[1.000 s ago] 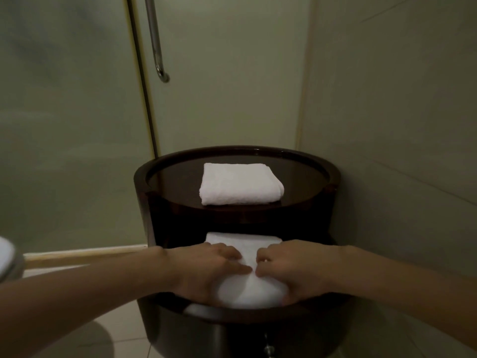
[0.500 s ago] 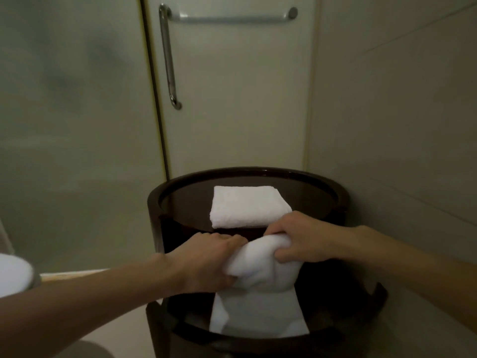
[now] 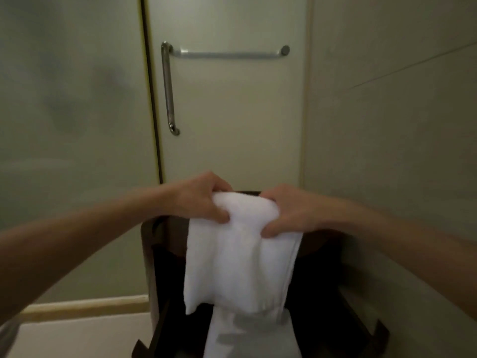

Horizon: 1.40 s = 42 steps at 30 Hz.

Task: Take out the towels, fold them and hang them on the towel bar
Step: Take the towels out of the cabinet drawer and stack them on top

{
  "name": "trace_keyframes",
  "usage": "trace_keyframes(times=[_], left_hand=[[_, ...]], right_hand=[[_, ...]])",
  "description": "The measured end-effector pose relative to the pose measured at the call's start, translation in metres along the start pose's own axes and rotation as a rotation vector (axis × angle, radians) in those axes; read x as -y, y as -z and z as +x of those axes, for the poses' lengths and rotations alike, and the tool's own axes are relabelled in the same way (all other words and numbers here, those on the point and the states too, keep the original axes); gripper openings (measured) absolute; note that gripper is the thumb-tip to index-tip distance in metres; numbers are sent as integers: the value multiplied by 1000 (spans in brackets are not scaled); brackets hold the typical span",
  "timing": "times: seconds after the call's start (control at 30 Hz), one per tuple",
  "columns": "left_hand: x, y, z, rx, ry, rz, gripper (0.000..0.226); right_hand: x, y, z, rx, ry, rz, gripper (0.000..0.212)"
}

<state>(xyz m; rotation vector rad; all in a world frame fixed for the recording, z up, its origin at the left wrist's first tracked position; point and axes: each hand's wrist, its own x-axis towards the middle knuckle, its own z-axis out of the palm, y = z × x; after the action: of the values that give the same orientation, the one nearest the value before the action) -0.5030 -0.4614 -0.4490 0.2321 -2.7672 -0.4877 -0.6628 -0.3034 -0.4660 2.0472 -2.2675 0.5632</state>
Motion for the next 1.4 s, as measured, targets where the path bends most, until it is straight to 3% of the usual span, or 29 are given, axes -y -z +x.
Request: trace_keyframes(times=[0.2, 0.4, 0.5, 0.63, 0.77, 0.97, 1.17, 1.4], left_hand=[[-4, 58, 42, -169, -22, 185, 24], [6, 67, 80, -486, -44, 396, 42], [20, 41, 91, -534, -8, 560, 44], [50, -30, 76, -301, 47, 640, 45], [70, -87, 44, -61, 90, 497, 49], [64, -74, 29, -81, -23, 414, 76], [63, -85, 38, 118, 40, 563, 89], [66, -101, 35, 89, 46, 614, 101]], right_hand=[[-11, 53, 54, -149, -12, 60, 29], [-28, 65, 100, -520, -2, -66, 36], [-37, 37, 105, -643, -30, -165, 32], [-52, -28, 88, -489, 29, -432, 38], [-62, -80, 58, -266, 179, -536, 33], [-61, -71, 47, -183, 102, -377, 47], [-63, -85, 39, -82, 120, -429, 76], [-67, -99, 33, -38, 94, -386, 82]])
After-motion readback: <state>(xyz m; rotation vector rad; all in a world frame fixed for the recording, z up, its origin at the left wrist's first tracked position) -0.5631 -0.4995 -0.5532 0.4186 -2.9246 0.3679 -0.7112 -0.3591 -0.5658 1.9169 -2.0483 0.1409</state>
